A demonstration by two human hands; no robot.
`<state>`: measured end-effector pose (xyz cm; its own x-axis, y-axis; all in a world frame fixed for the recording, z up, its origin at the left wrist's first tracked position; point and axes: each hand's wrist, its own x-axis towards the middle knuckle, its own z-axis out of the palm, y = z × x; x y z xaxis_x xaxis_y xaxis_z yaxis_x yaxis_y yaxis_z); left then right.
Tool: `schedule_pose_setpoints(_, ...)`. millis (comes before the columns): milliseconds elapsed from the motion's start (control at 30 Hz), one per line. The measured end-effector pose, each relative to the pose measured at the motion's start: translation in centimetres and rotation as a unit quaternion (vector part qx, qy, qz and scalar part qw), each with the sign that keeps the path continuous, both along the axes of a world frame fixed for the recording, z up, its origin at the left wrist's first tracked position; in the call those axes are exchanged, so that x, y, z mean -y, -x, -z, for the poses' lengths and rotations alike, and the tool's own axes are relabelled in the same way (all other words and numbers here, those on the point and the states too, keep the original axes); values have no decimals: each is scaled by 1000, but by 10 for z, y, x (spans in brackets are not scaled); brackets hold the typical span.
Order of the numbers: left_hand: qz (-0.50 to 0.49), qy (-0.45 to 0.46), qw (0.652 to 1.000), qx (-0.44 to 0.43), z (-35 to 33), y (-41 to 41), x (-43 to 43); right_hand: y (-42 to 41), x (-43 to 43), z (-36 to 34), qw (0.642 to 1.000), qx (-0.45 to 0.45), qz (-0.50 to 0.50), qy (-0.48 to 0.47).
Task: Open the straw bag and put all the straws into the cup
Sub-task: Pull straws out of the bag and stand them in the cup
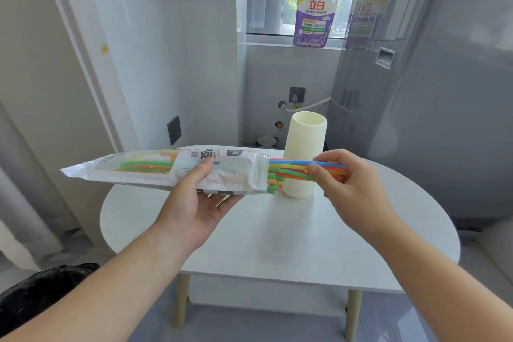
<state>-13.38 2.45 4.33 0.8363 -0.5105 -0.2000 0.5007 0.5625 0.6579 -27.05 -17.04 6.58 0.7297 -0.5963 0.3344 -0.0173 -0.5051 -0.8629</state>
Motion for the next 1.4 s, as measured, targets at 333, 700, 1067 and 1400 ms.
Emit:
schedule_pose_setpoints(333,-9,5,1000,-4,-3,1,-2,-6,-4,4,965,92,27,-246)
schedule_pose_setpoints(700,-4,11,1000,-1,-2,10,5,-38,-41,6,850,128,-41,-510)
schedule_pose_setpoints(1067,-20,18,999,-20,-2,7,1,-41,-27,-7,886,128,74,-440)
schedule_pose_setpoints(1400,-40,23,998,-35,-3,4,1,-31,-23,-23,901,168,42,-398)
